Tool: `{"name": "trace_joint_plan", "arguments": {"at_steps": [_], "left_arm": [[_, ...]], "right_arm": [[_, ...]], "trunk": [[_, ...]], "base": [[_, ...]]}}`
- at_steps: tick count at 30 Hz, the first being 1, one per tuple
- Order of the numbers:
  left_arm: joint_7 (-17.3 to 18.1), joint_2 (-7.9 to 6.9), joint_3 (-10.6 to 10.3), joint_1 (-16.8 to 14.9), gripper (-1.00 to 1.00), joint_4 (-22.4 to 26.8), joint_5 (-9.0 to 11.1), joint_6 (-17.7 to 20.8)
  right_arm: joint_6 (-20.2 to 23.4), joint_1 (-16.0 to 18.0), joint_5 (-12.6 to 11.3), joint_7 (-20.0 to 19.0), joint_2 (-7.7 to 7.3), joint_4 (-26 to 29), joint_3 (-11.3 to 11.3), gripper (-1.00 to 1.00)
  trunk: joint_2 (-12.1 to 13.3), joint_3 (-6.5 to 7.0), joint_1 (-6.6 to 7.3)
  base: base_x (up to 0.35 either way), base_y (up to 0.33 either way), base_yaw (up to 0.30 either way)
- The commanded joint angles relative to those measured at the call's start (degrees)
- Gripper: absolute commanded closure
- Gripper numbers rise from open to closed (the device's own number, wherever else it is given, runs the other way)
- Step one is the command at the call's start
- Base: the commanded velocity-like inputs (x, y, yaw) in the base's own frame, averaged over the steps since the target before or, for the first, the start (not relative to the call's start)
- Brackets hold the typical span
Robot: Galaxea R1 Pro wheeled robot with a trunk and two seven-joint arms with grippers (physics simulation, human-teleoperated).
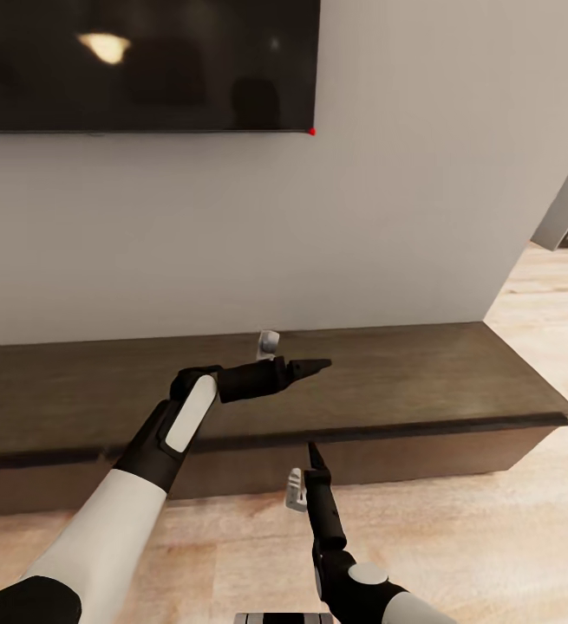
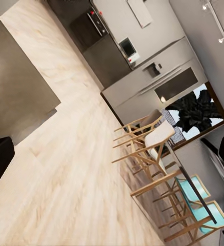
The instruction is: Place each of the two pumpkins and all three candles from the living room inside a cabinet in the living room (use any cabinet), then make sure every cabinet is closed, and position the cauldron so it is next to a table in the living room.
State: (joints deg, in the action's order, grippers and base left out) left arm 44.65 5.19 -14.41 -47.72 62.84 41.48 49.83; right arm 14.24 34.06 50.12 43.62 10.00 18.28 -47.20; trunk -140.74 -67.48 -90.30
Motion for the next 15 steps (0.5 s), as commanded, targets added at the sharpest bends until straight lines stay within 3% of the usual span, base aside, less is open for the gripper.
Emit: {"name": "trace_joint_plan", "arguments": {"at_steps": [1,8,15], "left_arm": [[0.00,0.00,0.00,0.00,-1.00,-0.05,0.00,0.00],[0.07,0.00,0.00,0.00,-1.00,0.08,0.00,0.00],[0.09,0.00,0.00,0.00,-1.00,0.01,0.00,0.00]], "right_arm": [[0.00,0.01,-0.01,-0.06,0.00,0.00,0.00,-1.00],[0.00,0.04,-0.02,-0.03,0.00,0.00,0.00,-1.00],[0.00,0.04,-0.02,-0.03,0.00,0.00,0.00,-1.00]], "trunk": [[0.00,0.00,0.00],[0.00,0.00,0.00],[0.00,0.00,0.00]], "base": [[0.096,0.000,0.000],[0.167,0.000,0.000],[0.020,0.000,0.000]]}}
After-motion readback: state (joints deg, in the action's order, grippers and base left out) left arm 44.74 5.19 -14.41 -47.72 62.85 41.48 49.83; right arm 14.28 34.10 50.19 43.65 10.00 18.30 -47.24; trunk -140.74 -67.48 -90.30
